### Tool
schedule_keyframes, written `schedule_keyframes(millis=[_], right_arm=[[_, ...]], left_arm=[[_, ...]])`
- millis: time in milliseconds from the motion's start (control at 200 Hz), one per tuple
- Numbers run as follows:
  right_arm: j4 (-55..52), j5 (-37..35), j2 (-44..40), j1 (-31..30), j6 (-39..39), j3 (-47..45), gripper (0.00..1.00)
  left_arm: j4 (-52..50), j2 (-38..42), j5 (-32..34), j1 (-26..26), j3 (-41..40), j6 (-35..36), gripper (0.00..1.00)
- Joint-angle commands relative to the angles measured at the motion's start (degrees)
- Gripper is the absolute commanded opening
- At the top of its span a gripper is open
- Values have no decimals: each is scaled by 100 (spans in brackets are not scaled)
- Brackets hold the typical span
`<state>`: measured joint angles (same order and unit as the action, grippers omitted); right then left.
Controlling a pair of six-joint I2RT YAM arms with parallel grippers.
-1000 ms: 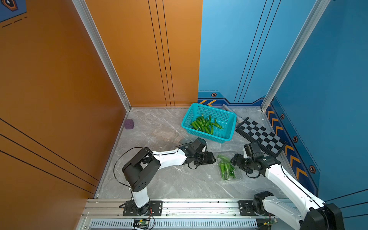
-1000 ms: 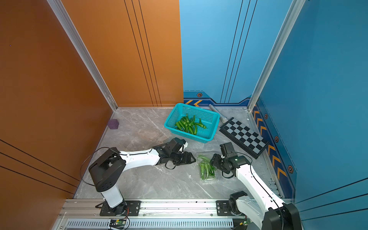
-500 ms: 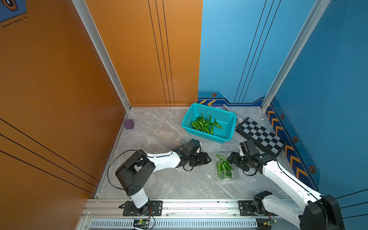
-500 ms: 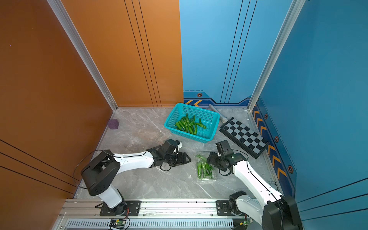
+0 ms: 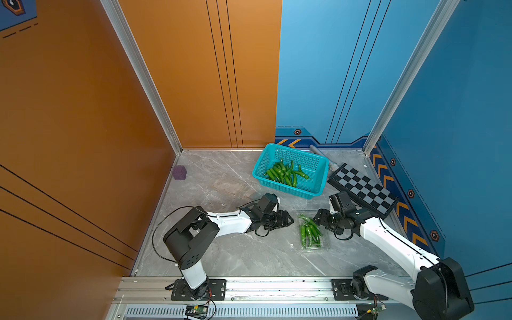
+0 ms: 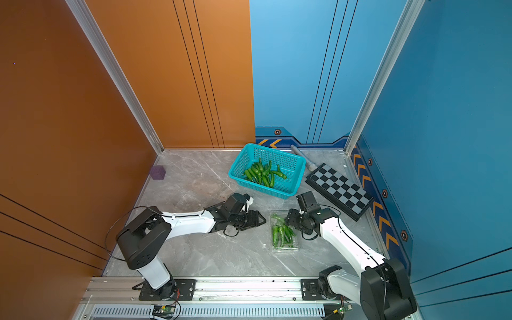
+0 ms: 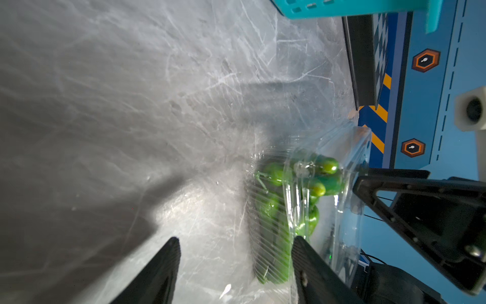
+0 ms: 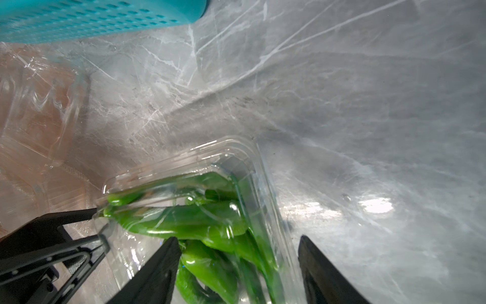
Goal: Take small green peppers out of containers
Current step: Move the packing box to the center of the board.
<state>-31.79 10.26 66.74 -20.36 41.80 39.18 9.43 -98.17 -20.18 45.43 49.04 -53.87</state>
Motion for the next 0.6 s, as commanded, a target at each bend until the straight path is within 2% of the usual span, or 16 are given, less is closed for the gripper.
schedule_keyframes(millis=[0, 260, 415, 596], right_arm=[[24, -75, 83, -43, -126, 173, 73], [74, -36, 142, -47, -130, 214, 73], [102, 11, 194, -47, -158, 249, 73], [155, 66, 219, -47, -154, 204, 72]], left_arm=[[224, -37, -105, -72, -53, 16, 68], [454, -283, -177, -96, 19, -44, 67], [455, -453, -202, -78, 122, -49, 62], [455, -483, -161, -63, 160, -54, 61]])
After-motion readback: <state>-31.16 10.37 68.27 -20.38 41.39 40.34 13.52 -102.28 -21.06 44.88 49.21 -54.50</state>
